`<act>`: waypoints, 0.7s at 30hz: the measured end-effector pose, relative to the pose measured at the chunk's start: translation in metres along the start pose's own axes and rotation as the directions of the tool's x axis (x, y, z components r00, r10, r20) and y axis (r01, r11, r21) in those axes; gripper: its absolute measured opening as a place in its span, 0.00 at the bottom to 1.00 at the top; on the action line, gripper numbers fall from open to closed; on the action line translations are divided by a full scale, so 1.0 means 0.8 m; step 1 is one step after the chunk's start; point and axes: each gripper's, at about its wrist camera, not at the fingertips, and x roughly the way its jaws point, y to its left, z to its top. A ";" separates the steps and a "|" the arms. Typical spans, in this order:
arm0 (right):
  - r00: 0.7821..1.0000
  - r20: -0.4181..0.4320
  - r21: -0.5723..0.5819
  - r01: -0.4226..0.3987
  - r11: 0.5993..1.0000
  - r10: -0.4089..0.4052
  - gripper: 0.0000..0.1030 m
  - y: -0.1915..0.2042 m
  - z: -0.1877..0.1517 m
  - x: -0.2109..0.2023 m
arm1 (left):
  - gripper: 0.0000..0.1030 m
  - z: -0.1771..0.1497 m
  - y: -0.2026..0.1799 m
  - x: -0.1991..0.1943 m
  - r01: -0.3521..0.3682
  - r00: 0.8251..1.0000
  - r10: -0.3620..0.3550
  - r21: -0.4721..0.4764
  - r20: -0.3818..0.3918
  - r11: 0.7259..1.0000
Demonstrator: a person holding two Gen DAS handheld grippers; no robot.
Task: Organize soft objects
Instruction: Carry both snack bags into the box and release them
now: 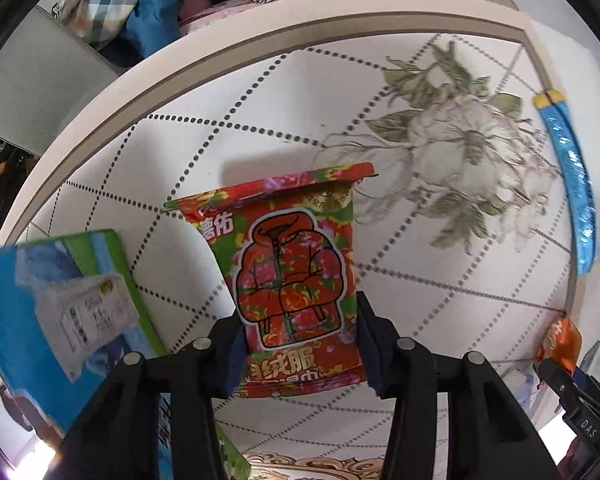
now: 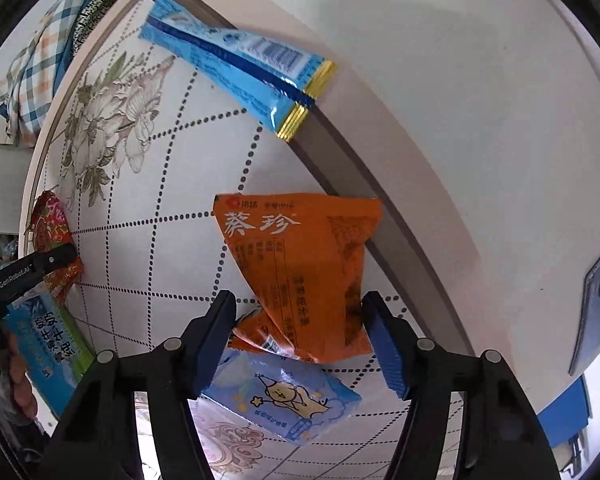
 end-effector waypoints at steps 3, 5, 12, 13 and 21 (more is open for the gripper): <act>0.999 0.036 -0.019 0.007 1.000 -0.006 0.56 0.010 -0.011 -0.016 | 0.42 -0.028 -0.005 -0.025 0.043 0.998 -0.043 0.005 0.046 0.999; 0.998 0.067 -0.045 0.011 0.999 -0.008 0.54 0.020 -0.022 -0.033 | 0.42 -0.054 -0.005 -0.045 0.089 0.993 -0.089 0.008 0.077 0.996; 0.989 0.145 -0.155 -0.002 0.988 0.025 0.52 0.075 -0.064 -0.093 | 0.42 -0.133 0.020 -0.136 0.203 0.960 -0.199 -0.002 0.199 0.979; 0.986 0.158 -0.181 -0.016 0.983 0.045 0.52 0.089 -0.076 -0.105 | 0.42 -0.146 0.028 -0.147 0.213 0.955 -0.206 -0.010 0.213 0.977; 0.962 0.176 -0.385 -0.126 0.914 0.207 0.52 0.227 -0.189 -0.177 | 0.42 -0.241 0.175 -0.216 0.216 0.931 -0.164 -0.128 0.327 0.968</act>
